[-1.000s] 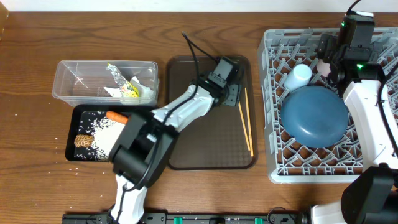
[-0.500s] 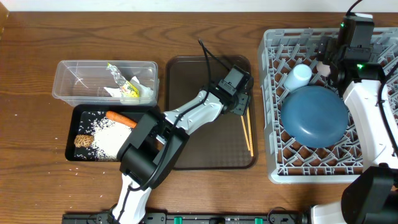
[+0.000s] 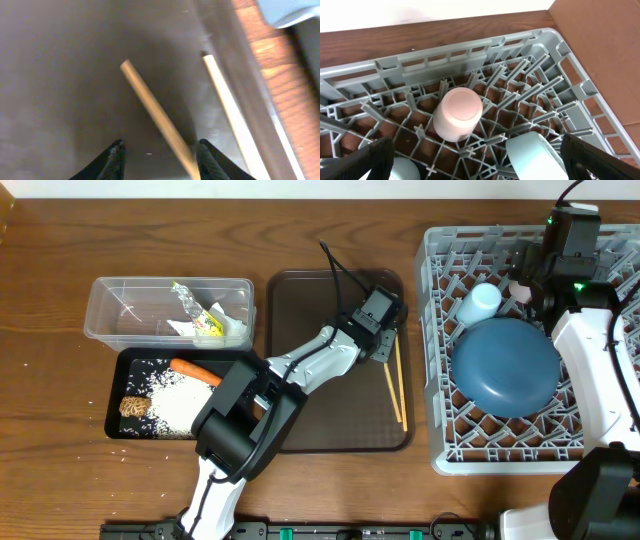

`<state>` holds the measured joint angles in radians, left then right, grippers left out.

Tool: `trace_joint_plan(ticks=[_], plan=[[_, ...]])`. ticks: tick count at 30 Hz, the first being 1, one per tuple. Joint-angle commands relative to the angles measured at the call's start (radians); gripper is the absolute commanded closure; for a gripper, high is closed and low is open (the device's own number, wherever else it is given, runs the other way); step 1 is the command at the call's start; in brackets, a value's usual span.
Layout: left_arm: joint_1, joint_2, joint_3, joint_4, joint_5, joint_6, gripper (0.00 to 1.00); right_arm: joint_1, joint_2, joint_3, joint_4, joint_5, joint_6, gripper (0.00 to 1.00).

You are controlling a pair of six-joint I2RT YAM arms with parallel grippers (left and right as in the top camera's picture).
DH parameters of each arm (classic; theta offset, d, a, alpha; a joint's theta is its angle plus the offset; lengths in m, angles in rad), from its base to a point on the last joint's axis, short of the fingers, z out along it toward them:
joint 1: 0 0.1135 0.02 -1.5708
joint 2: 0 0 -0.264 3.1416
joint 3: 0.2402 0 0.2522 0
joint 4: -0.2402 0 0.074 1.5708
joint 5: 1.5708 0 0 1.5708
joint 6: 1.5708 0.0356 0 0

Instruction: Sort waste into correct bins and load items into the dishwasher rack

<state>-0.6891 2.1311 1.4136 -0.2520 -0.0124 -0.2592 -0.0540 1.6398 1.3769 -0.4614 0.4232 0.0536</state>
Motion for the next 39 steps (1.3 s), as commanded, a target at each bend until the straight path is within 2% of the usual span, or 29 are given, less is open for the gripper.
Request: trace_joint_plan(ticks=[1,4,8,12,15,19,22,27,29,31,33,37,39], plan=[[0.003,0.039,0.0,-0.016,-0.09,0.048,0.54,-0.002,-0.005,0.003,-0.003,0.014,0.02,0.01],[0.003,0.039,0.0,-0.027,-0.108,0.084,0.54,-0.002,-0.005,0.003,-0.003,0.014,0.02,0.01],[0.003,0.039,0.0,-0.05,-0.212,0.131,0.54,-0.002,-0.005,0.003,-0.003,0.014,0.02,0.01],[0.0,0.035,0.01,-0.071,-0.216,0.132,0.53,-0.002,-0.005,0.003,-0.003,0.014,0.02,0.01],[-0.004,0.018,0.034,-0.147,-0.21,0.114,0.53,-0.002,-0.005,0.003,-0.003,0.014,0.02,0.01],[-0.003,-0.012,0.066,-0.232,-0.149,0.095,0.53,-0.002,-0.005,0.003,-0.003,0.014,0.02,0.01],[-0.001,-0.023,0.077,-0.279,-0.06,0.031,0.53,-0.002,-0.005,0.003,-0.003,0.014,0.02,0.01],[0.02,-0.023,0.078,-0.295,-0.039,-0.033,0.54,-0.002,-0.005,0.003,-0.003,0.014,0.02,0.01],[0.05,-0.023,0.078,-0.307,0.014,-0.069,0.54,-0.002,-0.005,0.003,-0.003,0.014,0.02,0.01],[0.084,-0.023,0.078,-0.315,0.077,-0.105,0.59,-0.002,-0.005,0.003,-0.003,0.014,0.02,0.01],[0.135,-0.023,0.078,-0.322,0.158,-0.165,0.73,-0.002,-0.005,0.003,-0.003,0.014,0.02,0.01],[0.223,-0.022,0.077,-0.319,0.295,-0.28,0.74,-0.002,-0.005,0.003,-0.003,0.014,0.02,0.01],[0.242,-0.022,0.076,-0.322,0.304,-0.299,0.74,-0.002,-0.005,0.003,-0.003,0.014,0.02,0.01]])
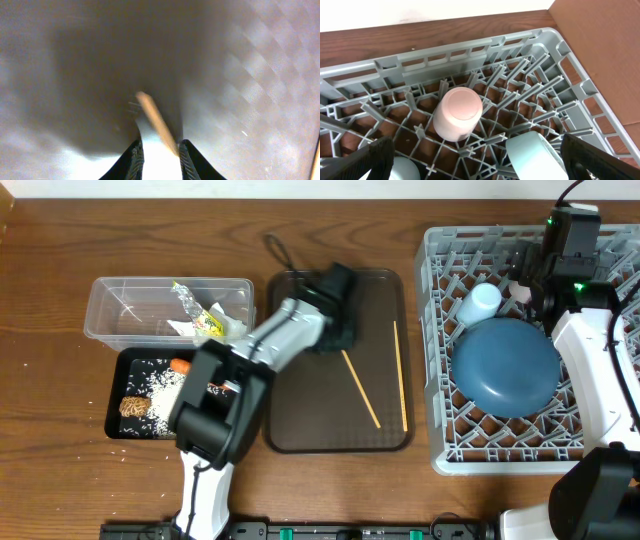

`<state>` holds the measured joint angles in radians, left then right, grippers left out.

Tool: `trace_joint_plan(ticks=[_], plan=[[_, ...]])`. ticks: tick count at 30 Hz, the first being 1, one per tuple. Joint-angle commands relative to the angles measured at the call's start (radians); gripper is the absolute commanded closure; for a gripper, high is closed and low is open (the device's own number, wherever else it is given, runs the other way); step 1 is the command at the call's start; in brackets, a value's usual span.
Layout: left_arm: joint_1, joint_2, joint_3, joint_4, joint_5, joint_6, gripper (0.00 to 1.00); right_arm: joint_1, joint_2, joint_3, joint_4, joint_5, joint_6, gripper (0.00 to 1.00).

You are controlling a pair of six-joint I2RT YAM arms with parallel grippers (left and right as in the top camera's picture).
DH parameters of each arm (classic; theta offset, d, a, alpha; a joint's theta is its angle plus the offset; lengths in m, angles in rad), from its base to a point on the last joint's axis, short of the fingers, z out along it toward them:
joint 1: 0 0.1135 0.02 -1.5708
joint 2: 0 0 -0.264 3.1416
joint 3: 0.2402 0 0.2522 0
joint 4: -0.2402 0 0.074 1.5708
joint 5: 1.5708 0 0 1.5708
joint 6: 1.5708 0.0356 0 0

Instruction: Sort waste into correct bins and load items into the dishwasher rack

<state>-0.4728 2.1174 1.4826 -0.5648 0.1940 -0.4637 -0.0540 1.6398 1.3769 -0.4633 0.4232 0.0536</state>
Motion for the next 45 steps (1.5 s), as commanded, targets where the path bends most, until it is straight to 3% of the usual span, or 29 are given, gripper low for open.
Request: trace_joint_plan(ticks=[1,13,17,36,45], plan=[[0.027,-0.008,0.006,-0.011,0.095,-0.094,0.73,-0.002,-0.005,0.003,-0.002,0.014,0.02,0.01],[-0.017,-0.005,-0.014,-0.066,0.131,-0.095,0.53,-0.002,-0.005,0.003,-0.002,0.014,0.02,0.01],[-0.009,-0.004,-0.014,-0.136,0.18,-0.096,0.53,-0.002,-0.005,0.003,-0.002,0.014,0.02,0.01],[-0.003,0.05,-0.011,-0.108,0.212,-0.087,0.54,-0.002,-0.005,0.003,-0.002,0.014,0.02,0.01],[-0.034,0.05,0.116,-0.231,0.174,0.068,0.54,-0.002,-0.005,0.003,-0.002,0.014,0.02,0.01]])
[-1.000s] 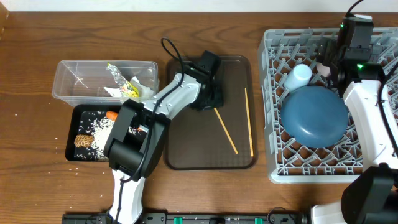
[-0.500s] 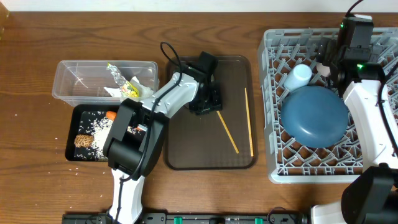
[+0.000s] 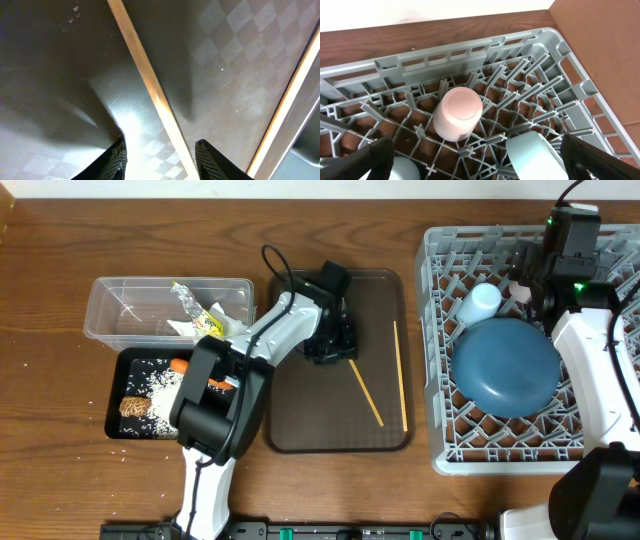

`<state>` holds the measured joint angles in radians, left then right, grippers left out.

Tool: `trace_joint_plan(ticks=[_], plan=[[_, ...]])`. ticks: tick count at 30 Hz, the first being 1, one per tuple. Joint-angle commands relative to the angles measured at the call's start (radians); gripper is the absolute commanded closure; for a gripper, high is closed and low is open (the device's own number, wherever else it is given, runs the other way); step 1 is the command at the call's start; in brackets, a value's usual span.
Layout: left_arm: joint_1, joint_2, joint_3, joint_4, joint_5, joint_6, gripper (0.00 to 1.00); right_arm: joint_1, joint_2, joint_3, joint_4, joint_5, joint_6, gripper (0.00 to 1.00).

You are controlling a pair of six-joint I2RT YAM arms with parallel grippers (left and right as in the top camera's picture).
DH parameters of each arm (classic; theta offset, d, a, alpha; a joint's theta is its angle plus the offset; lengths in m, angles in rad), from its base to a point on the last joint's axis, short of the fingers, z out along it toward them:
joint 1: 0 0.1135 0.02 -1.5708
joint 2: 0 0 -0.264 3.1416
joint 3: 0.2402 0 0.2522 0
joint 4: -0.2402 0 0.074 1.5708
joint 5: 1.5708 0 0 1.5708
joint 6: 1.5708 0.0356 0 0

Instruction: Sort waste into correct bins and load items into the dishwasher rack

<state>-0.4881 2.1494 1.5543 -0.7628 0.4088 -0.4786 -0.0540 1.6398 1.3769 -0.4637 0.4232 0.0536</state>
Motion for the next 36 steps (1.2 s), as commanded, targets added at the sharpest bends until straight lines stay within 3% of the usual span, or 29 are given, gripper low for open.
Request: trace_joint_plan(ticks=[1,7,8,10,11,17,22,27,34,36], plan=[[-0.028,0.018,0.055,-0.058,-0.062,0.098,0.55,-0.002,-0.005,0.003,-0.001,0.014,0.02,0.01],[-0.066,0.018,0.074,-0.111,-0.081,0.172,0.62,-0.002,-0.005,0.003,-0.001,0.014,0.02,0.01],[-0.069,0.018,0.074,-0.111,-0.082,0.179,0.68,-0.002,-0.005,0.003,-0.001,0.014,0.02,0.01],[-0.073,0.018,0.077,-0.112,-0.081,0.196,0.92,-0.002,-0.005,0.003,-0.001,0.014,0.02,0.01],[-0.074,0.018,0.08,-0.117,-0.081,0.208,0.94,-0.002,-0.005,0.003,-0.001,0.014,0.02,0.01],[-0.074,0.006,0.099,-0.179,-0.081,0.323,0.94,-0.002,-0.005,0.003,-0.001,0.014,0.02,0.01],[-0.084,0.006,0.099,-0.177,-0.077,0.354,0.94,-0.002,-0.005,0.003,-0.001,0.014,0.02,0.01],[-0.13,0.006,0.099,-0.149,0.024,0.578,0.94,-0.002,-0.005,0.003,-0.001,0.014,0.02,0.01],[-0.211,0.006,0.099,-0.135,0.025,0.767,0.94,-0.002,-0.005,0.003,-0.001,0.014,0.02,0.01],[-0.224,0.006,0.099,-0.129,0.0,0.769,0.94,-0.002,-0.005,0.003,-0.001,0.014,0.02,0.01]])
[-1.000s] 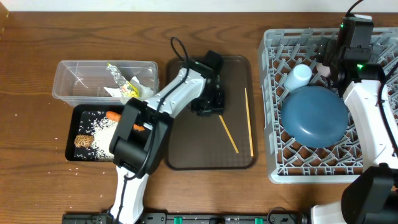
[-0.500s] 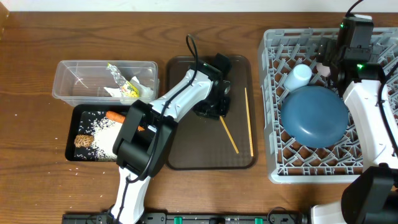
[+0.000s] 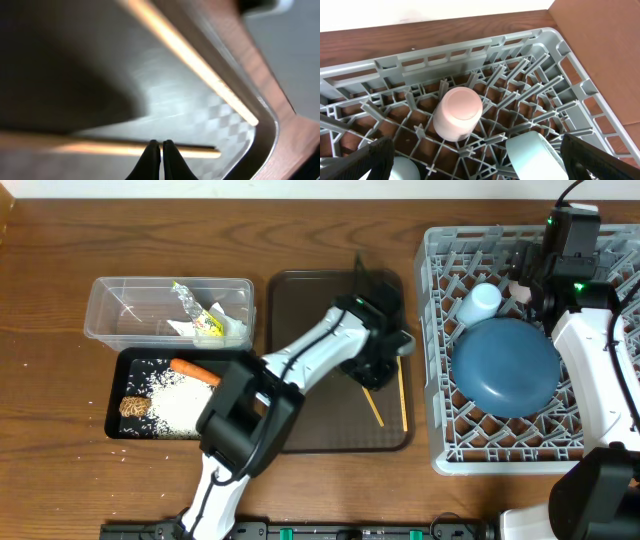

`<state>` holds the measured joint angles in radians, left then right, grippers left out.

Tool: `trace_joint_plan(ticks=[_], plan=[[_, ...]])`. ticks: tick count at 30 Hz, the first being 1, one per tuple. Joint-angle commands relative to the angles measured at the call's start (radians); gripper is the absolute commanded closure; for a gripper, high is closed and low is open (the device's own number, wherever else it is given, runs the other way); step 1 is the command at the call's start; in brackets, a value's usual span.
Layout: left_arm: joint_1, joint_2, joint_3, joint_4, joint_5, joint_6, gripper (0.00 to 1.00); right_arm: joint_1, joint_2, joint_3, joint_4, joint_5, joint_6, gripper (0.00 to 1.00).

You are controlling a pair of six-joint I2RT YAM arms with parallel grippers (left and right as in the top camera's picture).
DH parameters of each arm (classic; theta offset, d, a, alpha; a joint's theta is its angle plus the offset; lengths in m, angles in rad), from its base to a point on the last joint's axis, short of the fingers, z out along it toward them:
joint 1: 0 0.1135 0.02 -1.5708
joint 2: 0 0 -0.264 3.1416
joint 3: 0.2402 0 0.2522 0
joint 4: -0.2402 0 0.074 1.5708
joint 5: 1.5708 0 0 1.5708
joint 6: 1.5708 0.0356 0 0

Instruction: Sort waste into correct bins and load items into the dishwasher rack

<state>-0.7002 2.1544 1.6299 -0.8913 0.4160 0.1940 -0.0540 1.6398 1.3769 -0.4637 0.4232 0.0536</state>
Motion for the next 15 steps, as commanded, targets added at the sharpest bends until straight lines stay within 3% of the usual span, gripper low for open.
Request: trace_joint_plan(ticks=[1,15], plan=[[-0.016,0.002,0.024,-0.005,-0.013,0.097,0.94,-0.002,-0.005,0.003,-0.001,0.014,0.02,0.01],[-0.009,0.029,0.024,0.002,-0.016,0.089,0.94,-0.002,-0.005,0.003,-0.002,0.014,0.02,0.01]])
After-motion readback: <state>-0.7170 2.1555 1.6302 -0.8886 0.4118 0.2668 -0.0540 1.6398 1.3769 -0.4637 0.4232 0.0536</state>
